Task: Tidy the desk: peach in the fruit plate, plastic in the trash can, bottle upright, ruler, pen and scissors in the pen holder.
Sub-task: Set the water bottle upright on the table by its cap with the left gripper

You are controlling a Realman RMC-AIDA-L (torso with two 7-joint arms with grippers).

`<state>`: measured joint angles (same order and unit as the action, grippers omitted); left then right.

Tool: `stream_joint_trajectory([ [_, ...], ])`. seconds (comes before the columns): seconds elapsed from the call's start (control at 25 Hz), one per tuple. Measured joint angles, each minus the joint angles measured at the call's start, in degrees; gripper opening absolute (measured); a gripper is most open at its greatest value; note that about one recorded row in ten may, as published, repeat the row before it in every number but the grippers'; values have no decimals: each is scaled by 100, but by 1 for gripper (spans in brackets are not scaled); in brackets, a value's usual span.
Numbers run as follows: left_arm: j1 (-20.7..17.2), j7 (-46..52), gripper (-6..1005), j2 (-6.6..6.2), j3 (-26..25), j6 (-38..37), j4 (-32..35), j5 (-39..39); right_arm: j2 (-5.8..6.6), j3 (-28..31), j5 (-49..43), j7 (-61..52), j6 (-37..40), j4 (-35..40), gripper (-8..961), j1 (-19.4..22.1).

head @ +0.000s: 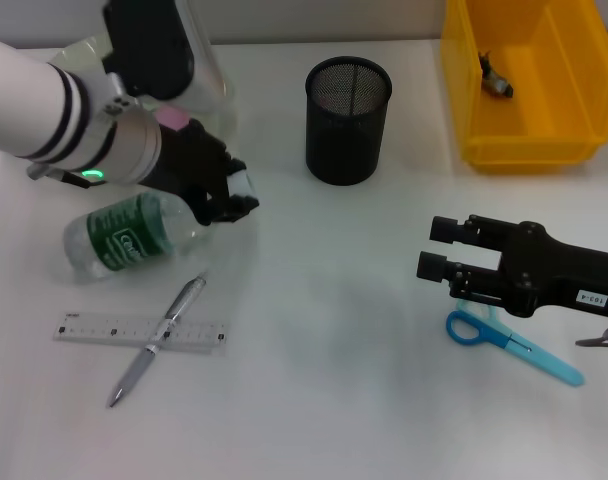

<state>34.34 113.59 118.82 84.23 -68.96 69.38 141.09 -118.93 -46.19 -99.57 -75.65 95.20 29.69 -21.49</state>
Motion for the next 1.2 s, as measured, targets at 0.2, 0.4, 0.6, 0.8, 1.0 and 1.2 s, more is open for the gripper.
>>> stream_joint_trajectory([
  [0.2,-452,25,429,-26,-118,-96,858,-397,2,56,0,0,-3,-8,659,-9],
  [0.4,-838,-29,429,-28,-324,-160,1360,-722,-2,58,0,0,-3,-19,659,-34],
  [0.6,-1110,-66,430,-32,-576,-184,1585,-1172,-5,41,0,-1,-6,-26,659,-60],
  [0.8,-1339,-260,428,-34,-830,-200,1669,-1662,-15,24,-15,104,-15,-230,659,-155],
  [1.0,-1473,-306,425,-35,-968,-243,1747,-1872,-16,7,-27,153,-46,-299,660,-197],
  [1.2,-1582,-396,424,-31,-1058,-265,1851,-1970,-16,16,-27,157,-48,-303,660,-197],
])
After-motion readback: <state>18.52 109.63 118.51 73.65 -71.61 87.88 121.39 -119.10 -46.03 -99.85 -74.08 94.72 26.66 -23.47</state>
